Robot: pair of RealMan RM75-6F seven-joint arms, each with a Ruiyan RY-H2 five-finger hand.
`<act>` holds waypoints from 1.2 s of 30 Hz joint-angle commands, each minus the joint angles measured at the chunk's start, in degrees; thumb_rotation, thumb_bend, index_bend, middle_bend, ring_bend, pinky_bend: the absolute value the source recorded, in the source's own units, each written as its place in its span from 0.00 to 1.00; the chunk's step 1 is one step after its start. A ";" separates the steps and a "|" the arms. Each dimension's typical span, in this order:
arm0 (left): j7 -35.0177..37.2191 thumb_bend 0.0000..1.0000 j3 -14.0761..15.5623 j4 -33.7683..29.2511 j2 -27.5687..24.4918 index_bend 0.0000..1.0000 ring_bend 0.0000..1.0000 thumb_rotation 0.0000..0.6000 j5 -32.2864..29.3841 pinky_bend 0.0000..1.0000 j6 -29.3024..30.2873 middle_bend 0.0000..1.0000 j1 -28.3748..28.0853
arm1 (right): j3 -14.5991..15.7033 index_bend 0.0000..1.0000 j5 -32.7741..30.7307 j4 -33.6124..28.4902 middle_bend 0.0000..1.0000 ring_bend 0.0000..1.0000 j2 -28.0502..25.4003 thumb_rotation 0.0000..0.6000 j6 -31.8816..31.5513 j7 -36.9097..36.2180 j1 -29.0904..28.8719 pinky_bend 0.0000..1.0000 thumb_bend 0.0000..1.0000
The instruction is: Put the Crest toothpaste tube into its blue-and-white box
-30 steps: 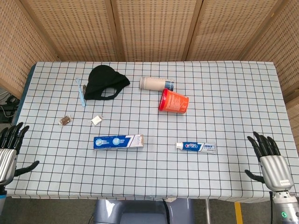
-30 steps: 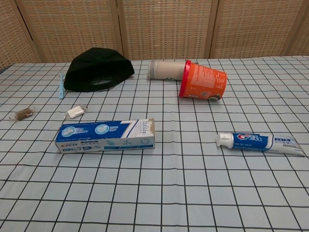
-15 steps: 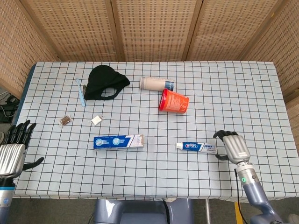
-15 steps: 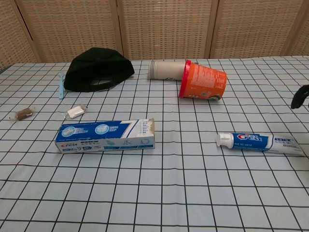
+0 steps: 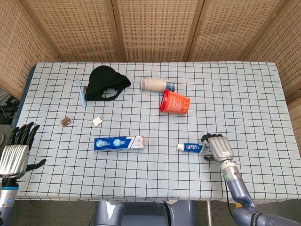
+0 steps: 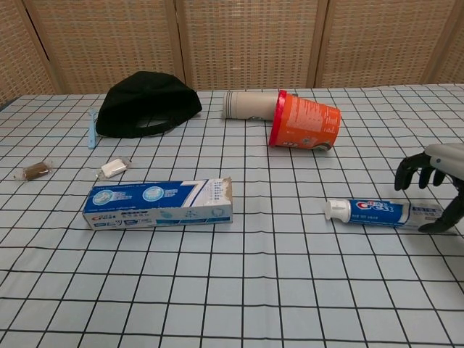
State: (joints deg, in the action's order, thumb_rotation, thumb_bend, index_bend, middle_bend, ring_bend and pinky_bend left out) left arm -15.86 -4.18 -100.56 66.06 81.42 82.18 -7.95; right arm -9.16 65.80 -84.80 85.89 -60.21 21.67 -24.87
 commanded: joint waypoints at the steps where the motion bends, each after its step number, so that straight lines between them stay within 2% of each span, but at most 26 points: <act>1: 0.11 0.00 -0.06 -0.06 -0.09 0.00 0.00 1.00 -0.22 0.00 -0.06 0.00 -0.06 | 0.50 0.42 -0.44 2.17 0.44 0.39 1.74 1.00 0.35 0.45 -0.73 0.38 0.18; 8: 0.51 0.00 -0.17 0.10 -0.23 0.00 0.00 1.00 -0.64 0.00 -0.23 0.00 -0.25 | 0.36 0.43 -0.40 5.61 0.45 0.41 4.16 1.00 0.45 -0.02 -1.84 0.38 0.22; 19: 0.48 0.00 -0.44 0.26 -0.22 0.00 0.00 1.00 -1.62 0.00 -0.74 0.00 -0.67 | 0.57 0.45 -2.58 7.27 0.47 0.42 4.61 1.00 2.62 0.56 -3.03 0.38 0.31; 25: 0.34 0.00 -0.38 0.48 -0.04 0.00 0.00 1.00 -1.67 0.00 -0.76 0.00 -0.81 | 1.03 0.51 -2.05 8.29 0.52 0.47 4.85 1.00 2.73 -0.29 -3.20 0.39 0.36; 30: -0.06 0.00 -0.23 0.66 0.28 0.00 0.00 1.00 -1.60 0.00 -0.77 0.00 -0.89 | 1.39 0.63 -0.72 8.95 0.63 0.58 5.10 1.00 2.42 -0.95 -3.46 0.48 0.46; 36: -0.86 0.00 -0.19 1.39 0.96 0.00 0.00 1.00 -2.23 0.00 -2.47 0.00 -1.86 | 1.44 0.68 1.42 5.35 0.68 0.63 2.17 1.00 1.32 -3.54 -3.01 0.51 0.55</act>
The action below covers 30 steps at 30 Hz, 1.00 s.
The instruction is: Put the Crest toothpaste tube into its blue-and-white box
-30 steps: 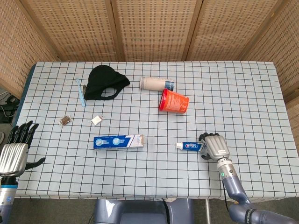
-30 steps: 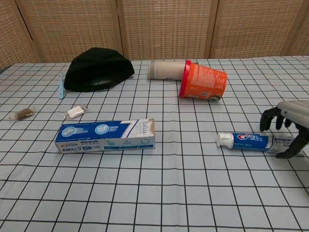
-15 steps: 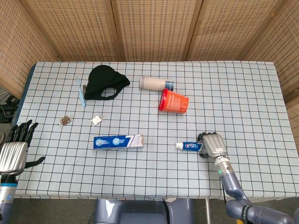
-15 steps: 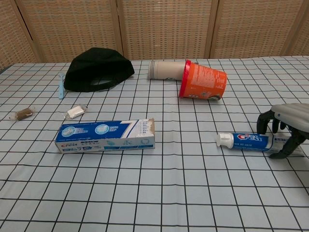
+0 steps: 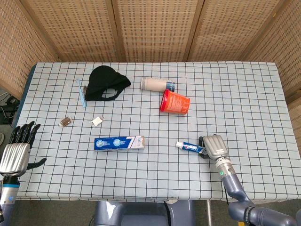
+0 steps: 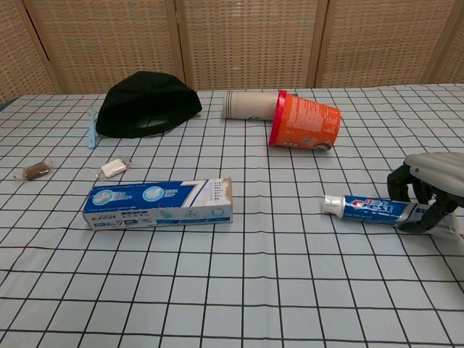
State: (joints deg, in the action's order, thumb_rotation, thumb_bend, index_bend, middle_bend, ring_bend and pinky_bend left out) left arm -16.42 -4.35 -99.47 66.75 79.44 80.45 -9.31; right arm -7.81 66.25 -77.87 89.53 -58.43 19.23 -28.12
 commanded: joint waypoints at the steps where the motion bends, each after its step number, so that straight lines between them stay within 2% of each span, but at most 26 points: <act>1: -0.31 0.00 -0.03 0.40 0.33 0.00 0.00 1.00 -0.27 0.00 -1.05 0.00 -0.71 | 0.13 0.68 1.21 -1.99 0.68 0.63 -1.88 1.00 -0.55 -1.34 0.30 0.52 0.56; 8: -2.28 0.00 -0.92 0.73 0.81 0.00 0.00 1.00 -0.87 0.00 -6.07 0.00 -4.52 | 0.86 0.68 3.41 -6.65 0.68 0.63 -6.49 1.00 -1.17 -3.93 1.09 0.52 0.65; 14: -5.73 0.00 -2.47 0.74 2.19 0.00 0.00 1.00 -2.69 0.00 -12.46 0.00 -9.85 | 1.31 0.68 5.33 -10.07 0.68 0.63 -10.27 1.00 -1.44 -9.40 2.17 0.52 0.67; 17: -6.89 0.00 -3.05 1.22 4.62 0.01 0.00 1.00 -2.89 0.00 -16.44 0.00 -13.32 | 1.38 0.69 6.44 -11.37 0.68 0.63 -12.47 1.00 -2.12 -11.67 2.77 0.52 0.67; 21: -9.23 0.00 -4.20 2.52 8.04 0.09 0.00 1.00 -6.30 0.01 -20.35 0.00 -16.79 | 1.51 0.69 7.02 -12.66 0.68 0.63 -14.50 1.00 -2.02 -13.79 3.12 0.52 0.67; 26: -14.59 0.04 -4.65 4.80 12.98 0.15 0.06 1.00 -11.66 0.11 -23.32 0.01 -20.35 | 1.40 0.70 6.92 -14.27 0.68 0.64 -16.71 1.00 -1.08 -17.38 3.36 0.53 0.68; 30: -17.06 0.09 -5.00 6.45 16.52 0.17 0.08 1.00 -14.76 0.15 -23.99 0.02 -22.42 | 1.23 0.70 7.30 -15.36 0.68 0.64 -18.09 1.00 -0.88 -20.03 3.56 0.53 0.69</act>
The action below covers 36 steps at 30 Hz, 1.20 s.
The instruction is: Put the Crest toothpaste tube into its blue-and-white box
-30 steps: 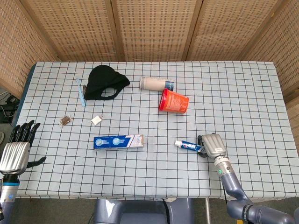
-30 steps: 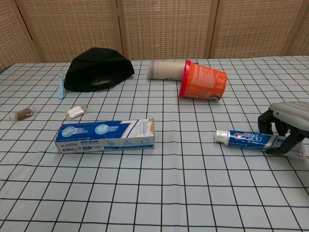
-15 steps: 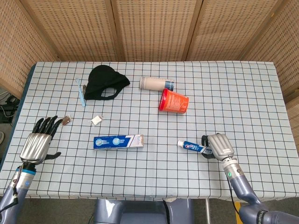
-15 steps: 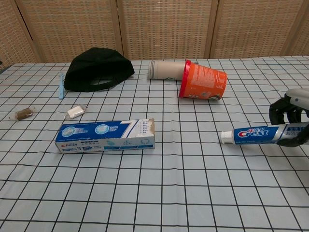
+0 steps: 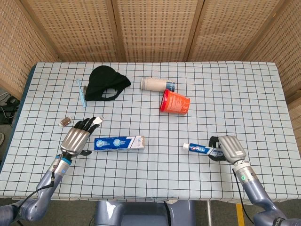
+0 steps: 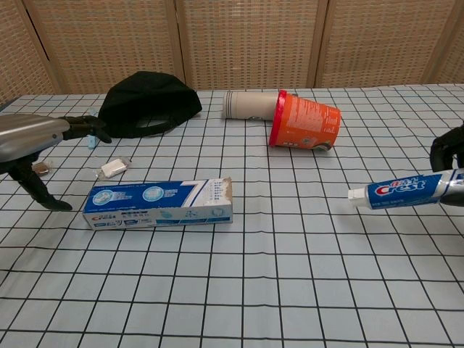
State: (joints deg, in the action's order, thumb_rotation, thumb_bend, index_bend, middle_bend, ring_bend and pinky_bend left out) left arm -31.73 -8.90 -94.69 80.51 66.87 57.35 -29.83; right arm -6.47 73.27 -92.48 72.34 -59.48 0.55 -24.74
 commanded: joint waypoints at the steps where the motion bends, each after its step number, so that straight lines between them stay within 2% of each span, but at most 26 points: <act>1: -2.40 0.09 -0.52 2.31 3.67 0.17 0.08 1.00 -2.93 0.16 -0.88 0.02 -2.36 | -0.06 0.70 0.51 -0.92 0.68 0.64 -1.22 1.00 0.17 -1.70 0.22 0.53 0.69; 10: -7.49 0.10 -1.52 4.47 8.95 0.22 0.16 1.00 -11.75 0.24 -1.76 0.10 -6.43 | 0.09 0.70 0.91 -1.60 0.68 0.64 -2.55 1.00 0.41 -3.05 0.23 0.53 0.69; 16: -10.35 0.11 -1.10 7.22 12.59 0.33 0.29 1.00 -16.04 0.35 -1.74 0.24 -9.28 | 0.09 0.70 0.69 -1.92 0.68 0.64 -3.01 1.00 0.53 -3.85 0.29 0.53 0.69; 20: -10.58 0.23 -0.82 9.00 14.74 0.49 0.43 1.00 -16.79 0.48 -0.71 0.40 -10.15 | 0.03 0.70 0.52 -2.54 0.68 0.64 -3.65 1.00 0.68 -4.32 0.30 0.53 0.69; 23: -9.26 0.31 -0.99 9.68 15.57 0.57 0.49 1.00 -16.46 0.54 0.08 0.47 -10.33 | -0.11 0.70 0.40 -3.27 0.68 0.64 -4.30 1.00 0.56 -4.68 0.39 0.53 0.69; 26: -5.61 0.36 -1.50 9.43 15.06 0.60 0.51 1.00 -15.03 0.56 0.23 0.50 -9.99 | -0.43 0.70 0.28 -4.35 0.68 0.64 -5.31 1.00 0.31 -4.91 0.44 0.53 0.69; 31: 3.95 0.36 -2.58 8.07 12.36 0.63 0.52 1.00 -10.04 0.56 0.13 0.50 -8.67 | -0.94 0.70 0.01 -6.66 0.68 0.64 -7.38 1.00 -0.24 -4.46 0.52 0.53 0.69; 33: 12.53 0.36 -3.72 6.53 9.78 0.63 0.52 1.00 -7.24 0.56 -1.81 0.50 -7.75 | -1.42 0.70 -0.35 -8.20 0.68 0.64 -8.90 1.00 -0.37 -4.24 0.46 0.53 0.69; 36: 28.67 0.36 -4.23 5.83 5.29 0.61 0.51 1.00 0.19 0.54 -6.95 0.49 -7.01 | -2.45 0.70 -1.40 -10.66 0.68 0.64 -11.28 1.00 -0.27 -4.23 0.18 0.53 0.69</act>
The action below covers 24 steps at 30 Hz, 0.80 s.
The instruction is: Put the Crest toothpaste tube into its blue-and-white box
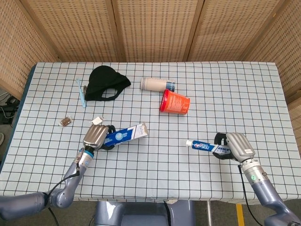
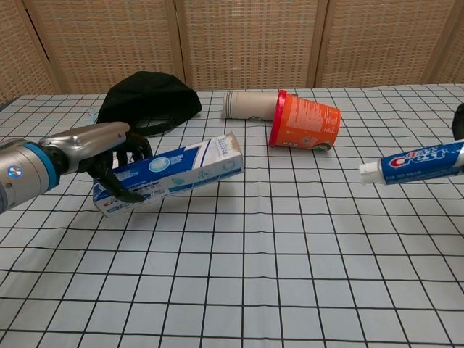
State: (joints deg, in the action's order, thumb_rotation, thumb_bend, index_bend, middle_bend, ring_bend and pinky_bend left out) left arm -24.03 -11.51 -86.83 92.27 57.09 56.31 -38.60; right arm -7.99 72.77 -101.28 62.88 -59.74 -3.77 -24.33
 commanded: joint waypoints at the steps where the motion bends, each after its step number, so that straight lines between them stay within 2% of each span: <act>1: 27.42 0.36 -1.54 -1.52 -7.67 0.61 0.51 1.00 13.46 0.54 -7.02 0.48 1.99 | -1.41 0.70 -1.39 -2.85 0.68 0.64 -2.80 1.00 0.10 -0.04 -0.39 0.53 0.69; 4: 41.08 0.36 -0.48 1.73 -8.73 0.60 0.51 1.00 22.51 0.53 -6.30 0.48 2.14 | -2.99 0.71 -2.73 -5.51 0.68 0.64 -5.90 1.00 0.68 -0.40 -1.11 0.53 0.69; 6: 47.65 0.36 0.62 3.98 -8.59 0.60 0.51 1.00 26.85 0.53 -5.08 0.48 1.83 | -4.00 0.71 -3.67 -7.00 0.68 0.64 -7.88 1.00 1.28 -0.74 -1.64 0.53 0.69; 10: 56.24 0.36 2.53 7.57 -7.64 0.60 0.51 1.00 32.85 0.52 -1.84 0.48 0.99 | -6.20 0.71 -5.50 -9.63 0.69 0.64 -11.83 1.00 3.03 -2.98 -2.77 0.53 0.69; 13: 63.59 0.36 3.74 10.95 -5.54 0.60 0.51 1.00 36.84 0.52 2.34 0.48 0.16 | -9.17 0.71 -7.39 -11.81 0.69 0.64 -17.45 1.00 6.26 -6.94 -4.36 0.53 0.69; 16: 66.62 0.36 4.37 13.75 -3.94 0.60 0.51 1.00 38.68 0.52 4.82 0.48 -0.52 | -10.60 0.71 -8.02 -12.50 0.69 0.64 -20.71 1.00 8.52 -9.35 -5.25 0.53 0.69; 20: 70.67 0.36 5.07 20.65 0.43 0.61 0.51 1.00 41.06 0.52 10.73 0.48 -0.97 | -12.92 0.71 -8.62 -13.03 0.69 0.64 -26.15 1.00 11.86 -13.35 -6.43 0.53 0.69; 24: 73.09 0.36 5.17 25.11 2.92 0.61 0.51 1.00 40.26 0.52 11.22 0.48 -2.04 | -14.36 0.71 -8.64 -13.87 0.69 0.64 -30.13 1.00 14.11 -16.25 -7.04 0.53 0.69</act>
State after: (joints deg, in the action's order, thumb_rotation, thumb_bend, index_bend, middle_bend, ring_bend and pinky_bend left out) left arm 47.33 -6.79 -63.88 93.43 97.08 66.79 -39.80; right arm -21.37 64.33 -114.50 34.29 -46.88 -18.79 -30.81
